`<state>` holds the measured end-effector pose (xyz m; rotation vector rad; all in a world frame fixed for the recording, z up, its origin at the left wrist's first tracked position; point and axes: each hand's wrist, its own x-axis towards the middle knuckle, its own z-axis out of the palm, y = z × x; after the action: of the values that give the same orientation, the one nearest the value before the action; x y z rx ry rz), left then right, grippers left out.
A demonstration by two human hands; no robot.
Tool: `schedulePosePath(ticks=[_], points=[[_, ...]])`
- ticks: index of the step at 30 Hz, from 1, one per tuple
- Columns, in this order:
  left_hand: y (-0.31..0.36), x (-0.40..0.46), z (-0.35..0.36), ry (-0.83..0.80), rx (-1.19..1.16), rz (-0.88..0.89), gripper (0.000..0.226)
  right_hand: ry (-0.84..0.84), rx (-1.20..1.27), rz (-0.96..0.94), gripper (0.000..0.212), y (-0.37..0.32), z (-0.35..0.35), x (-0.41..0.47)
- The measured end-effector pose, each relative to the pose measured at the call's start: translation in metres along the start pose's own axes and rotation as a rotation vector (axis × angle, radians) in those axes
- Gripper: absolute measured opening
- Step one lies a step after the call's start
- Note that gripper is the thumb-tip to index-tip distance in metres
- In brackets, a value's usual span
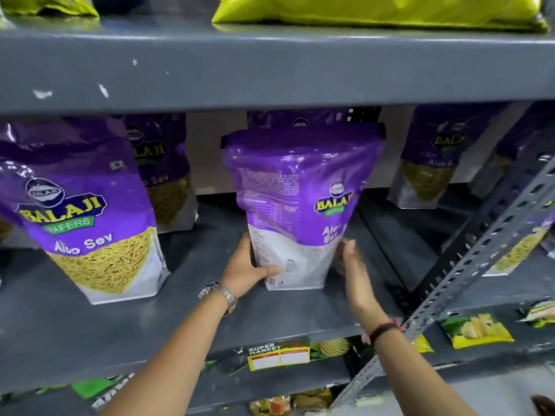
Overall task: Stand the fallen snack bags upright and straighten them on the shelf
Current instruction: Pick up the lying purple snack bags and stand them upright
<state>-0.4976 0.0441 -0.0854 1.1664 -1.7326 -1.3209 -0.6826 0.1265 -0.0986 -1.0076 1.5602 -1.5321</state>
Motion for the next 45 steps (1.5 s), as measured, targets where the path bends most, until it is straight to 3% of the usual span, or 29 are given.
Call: schedulePosePath(ticks=[5, 9, 12, 15, 18, 20, 21, 24, 28, 32, 35, 38, 45], points=[[-0.005, -0.02, 0.01, 0.245, -0.019, 0.002, 0.053, 0.267, 0.042, -0.121, 0.053, 0.004, -0.007, -0.015], [0.006, -0.051, 0.043, 0.218, -0.19, 0.007, 0.036, 0.022, 0.056, 0.054, 0.044, -0.013, 0.008, 0.003], [0.028, -0.05, 0.054, 0.038, -0.276, 0.038, 0.059, -0.145, 0.175, 0.072, 0.051, -0.011, 0.024, -0.013], [0.041, -0.031, 0.04, 0.101, -0.361, -0.066, 0.04, -0.07, 0.164, -0.052, 0.052, 0.0, 0.03, -0.042], [0.032, -0.034, 0.039, 0.25, -0.488, -0.076, 0.057, 0.14, 0.107, -0.071, 0.035, -0.006, 0.024, -0.035], [0.026, -0.047, 0.052, 0.3, -0.487, -0.057, 0.065, 0.161, 0.069, -0.042, 0.049, -0.014, 0.016, -0.01], [0.023, -0.051, 0.059, 0.273, -0.477, -0.046, 0.069, 0.118, 0.058, -0.017, 0.058, -0.019, 0.015, 0.002], [0.02, -0.054, 0.062, 0.118, -0.333, -0.039, 0.117, -0.03, 0.084, 0.016, 0.074, -0.023, 0.023, 0.012], [0.021, -0.034, 0.034, 0.06, -0.26, -0.147, 0.151, 0.064, 0.114, -0.037, 0.073, 0.0, 0.019, -0.013], [0.007, -0.027, 0.024, 0.016, -0.219, -0.006, 0.123, 0.055, 0.01, 0.004, 0.073, 0.011, -0.011, -0.018], [-0.002, -0.03, 0.028, -0.111, -0.042, -0.007, 0.113, -0.172, -0.174, 0.009, 0.089, 0.008, -0.028, -0.007], [-0.007, -0.024, 0.031, -0.157, 0.084, 0.02, 0.116, -0.362, -0.302, -0.015, 0.084, 0.005, -0.032, 0.001], [-0.022, -0.015, 0.024, -0.073, 0.246, -0.008, 0.091, -0.259, -0.391, -0.04, 0.074, 0.015, -0.03, 0.006]])
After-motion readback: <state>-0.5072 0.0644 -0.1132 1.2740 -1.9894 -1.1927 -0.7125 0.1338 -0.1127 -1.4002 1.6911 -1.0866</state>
